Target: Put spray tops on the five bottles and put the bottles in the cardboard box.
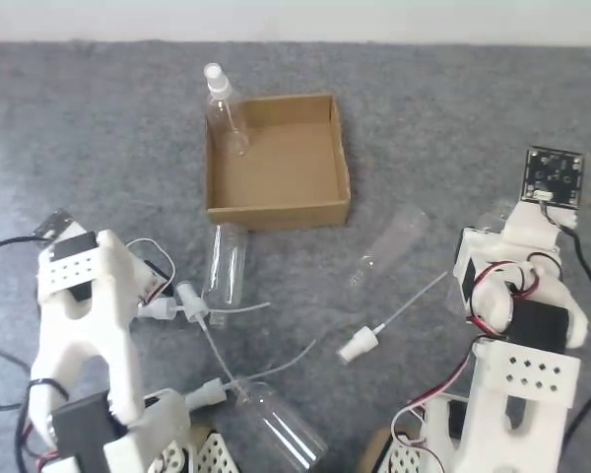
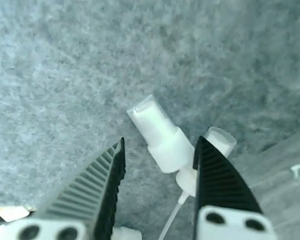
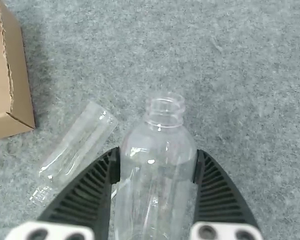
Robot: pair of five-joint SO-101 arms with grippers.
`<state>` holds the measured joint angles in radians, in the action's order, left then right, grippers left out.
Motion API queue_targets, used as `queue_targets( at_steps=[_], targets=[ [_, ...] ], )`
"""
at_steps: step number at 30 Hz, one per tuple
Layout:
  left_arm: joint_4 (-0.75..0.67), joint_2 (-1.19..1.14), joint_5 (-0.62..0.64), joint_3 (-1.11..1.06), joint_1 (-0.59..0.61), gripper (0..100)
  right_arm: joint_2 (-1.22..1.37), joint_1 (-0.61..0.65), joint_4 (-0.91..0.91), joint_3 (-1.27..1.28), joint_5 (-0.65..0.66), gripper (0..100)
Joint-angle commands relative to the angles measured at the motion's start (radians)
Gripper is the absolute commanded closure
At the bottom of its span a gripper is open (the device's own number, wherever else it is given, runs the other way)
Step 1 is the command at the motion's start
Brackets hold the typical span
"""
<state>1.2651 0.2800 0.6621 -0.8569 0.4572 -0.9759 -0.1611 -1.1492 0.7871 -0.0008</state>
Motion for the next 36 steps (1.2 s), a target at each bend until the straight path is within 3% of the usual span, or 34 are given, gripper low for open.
queue_targets(
  at_steps=[1,10,19,28,36],
  targets=[
    [-0.060,0.035,0.017,-0.015,0.008,79,-0.028,0.012,0.019,-0.009,0.002,89.9],
    [-0.115,0.035,0.018,-0.038,0.107,63,-0.028,0.013,0.019,-0.009,0.002,89.9],
    [-0.126,0.034,0.069,-0.096,0.041,63,-0.028,0.013,0.019,-0.009,0.002,89.9],
    [-0.233,0.035,0.091,-0.153,0.040,63,-0.028,0.013,0.018,-0.009,0.002,89.9],
    [-0.278,0.037,0.091,-0.156,0.040,82,-0.028,0.013,0.018,-0.009,0.003,89.9]
  ],
)
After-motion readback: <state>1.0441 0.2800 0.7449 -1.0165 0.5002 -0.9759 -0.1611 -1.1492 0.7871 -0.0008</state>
